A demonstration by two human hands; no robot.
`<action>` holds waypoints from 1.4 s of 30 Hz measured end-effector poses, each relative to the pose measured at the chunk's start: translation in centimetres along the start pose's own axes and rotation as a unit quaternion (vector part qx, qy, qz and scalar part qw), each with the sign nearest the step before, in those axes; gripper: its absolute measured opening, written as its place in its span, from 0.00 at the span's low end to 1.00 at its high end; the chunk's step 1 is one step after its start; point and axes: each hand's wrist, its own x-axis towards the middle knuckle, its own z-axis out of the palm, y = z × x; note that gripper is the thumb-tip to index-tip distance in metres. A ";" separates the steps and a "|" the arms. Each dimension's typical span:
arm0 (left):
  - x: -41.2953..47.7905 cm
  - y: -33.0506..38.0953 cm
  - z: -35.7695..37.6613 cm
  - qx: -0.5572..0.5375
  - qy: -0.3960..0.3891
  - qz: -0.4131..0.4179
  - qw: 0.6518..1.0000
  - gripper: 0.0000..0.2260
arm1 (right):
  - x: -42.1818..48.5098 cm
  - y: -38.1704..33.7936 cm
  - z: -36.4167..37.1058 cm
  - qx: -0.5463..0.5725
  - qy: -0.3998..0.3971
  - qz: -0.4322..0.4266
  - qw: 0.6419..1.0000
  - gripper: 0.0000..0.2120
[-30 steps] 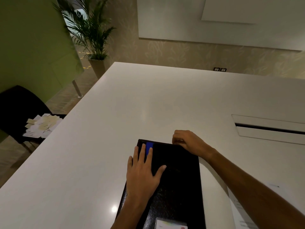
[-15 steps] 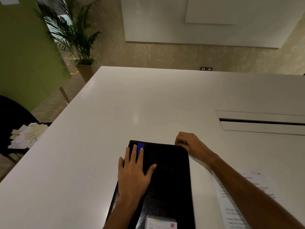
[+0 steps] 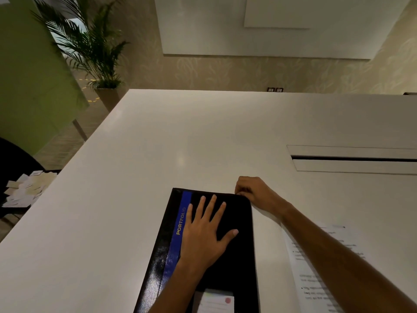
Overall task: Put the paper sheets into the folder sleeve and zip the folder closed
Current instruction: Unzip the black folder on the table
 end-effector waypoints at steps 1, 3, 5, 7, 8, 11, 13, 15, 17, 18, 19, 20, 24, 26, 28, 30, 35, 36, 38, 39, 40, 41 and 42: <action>0.0 0.0 0.0 0.000 0.002 0.001 1.000 0.38 | -0.1 0.1 -0.1 0.000 -0.001 0.000 1.000 0.06; 0.0 -0.1 0.0 0.000 0.002 0.000 1.000 0.38 | -0.5 0.4 -0.3 -0.001 -0.003 0.000 1.000 0.07; 0.1 -0.1 -0.1 0.004 0.003 -0.006 1.000 0.38 | -1.1 1.1 -0.5 0.000 0.000 0.013 1.000 0.07; 0.3 -0.3 -0.2 0.007 0.001 -0.013 1.000 0.38 | -2.2 1.8 -0.7 0.016 0.009 0.037 0.999 0.07; 0.4 -0.4 -0.2 0.008 0.001 -0.014 1.000 0.38 | -2.9 2.0 -0.6 0.019 0.014 0.044 0.999 0.07; 0.8 -0.3 -0.1 0.013 0.006 -0.015 1.000 0.38 | -4.9 1.6 0.2 0.014 0.032 0.059 0.998 0.10; 1.0 -0.1 -0.1 0.013 0.007 -0.013 1.000 0.38 | -6.0 1.1 0.7 0.020 0.056 0.070 0.996 0.14; 1.2 0.0 0.1 0.015 0.008 -0.013 1.000 0.38 | -6.8 0.5 1.1 0.024 0.073 0.078 0.994 0.13; 1.3 0.1 0.1 0.018 0.004 -0.015 1.000 0.38 | -7.6 -0.2 1.7 0.025 0.082 0.081 0.993 0.11; 1.4 0.2 0.2 0.021 0.003 -0.016 1.000 0.38 | -8.0 -0.5 1.9 0.026 0.087 0.083 0.992 0.11; 1.4 0.3 0.2 0.023 0.002 -0.016 1.000 0.38 | -8.5 -0.8 2.2 0.027 0.092 0.087 0.992 0.11; 1.4 0.4 0.3 0.024 0.001 -0.017 1.000 0.38 | -8.9 -1.1 2.4 0.027 0.096 0.091 0.991 0.11; 1.5 0.4 0.4 0.027 -0.004 -0.019 0.999 0.38 | -10.4 -2.0 3.1 0.015 0.104 0.085 0.991 0.11; 1.6 0.4 0.4 0.029 -0.007 -0.020 0.999 0.38 | -11.0 -2.5 3.4 0.013 0.108 0.092 0.990 0.10; 1.5 0.4 0.2 0.029 -0.008 -0.020 0.999 0.39 | -11.6 -3.0 3.6 0.014 0.112 0.100 0.989 0.09; 1.4 0.4 0.1 0.024 -0.008 -0.019 1.000 0.39 | -12.2 -3.8 3.7 0.013 0.114 0.105 0.988 0.08; 1.3 0.6 -0.5 0.022 -0.026 -0.016 0.999 0.39 | -13.9 -5.9 3.9 0.013 0.128 0.121 0.984 0.08; 1.3 0.6 -0.6 0.020 -0.029 -0.016 0.999 0.40 | -14.2 -6.2 4.0 0.013 0.131 0.125 0.983 0.08; 1.4 0.6 -0.8 0.015 -0.034 -0.017 0.999 0.40 | -14.8 -7.0 4.2 0.013 0.135 0.132 0.982 0.08; 1.3 0.6 -0.9 0.014 -0.035 -0.017 0.999 0.39 | -15.1 -7.4 4.2 0.012 0.137 0.135 0.981 0.07; 1.3 0.6 -1.0 0.013 -0.035 -0.017 0.999 0.39 | -15.5 -7.8 4.3 0.011 0.138 0.138 0.981 0.07; 1.3 0.6 -1.1 0.013 -0.035 -0.016 0.999 0.39 | -15.9 -8.2 4.4 0.011 0.140 0.140 0.980 0.08; 1.3 0.7 -1.2 0.013 -0.035 -0.016 0.999 0.39 | -16.4 -8.7 4.6 0.011 0.142 0.143 0.979 0.08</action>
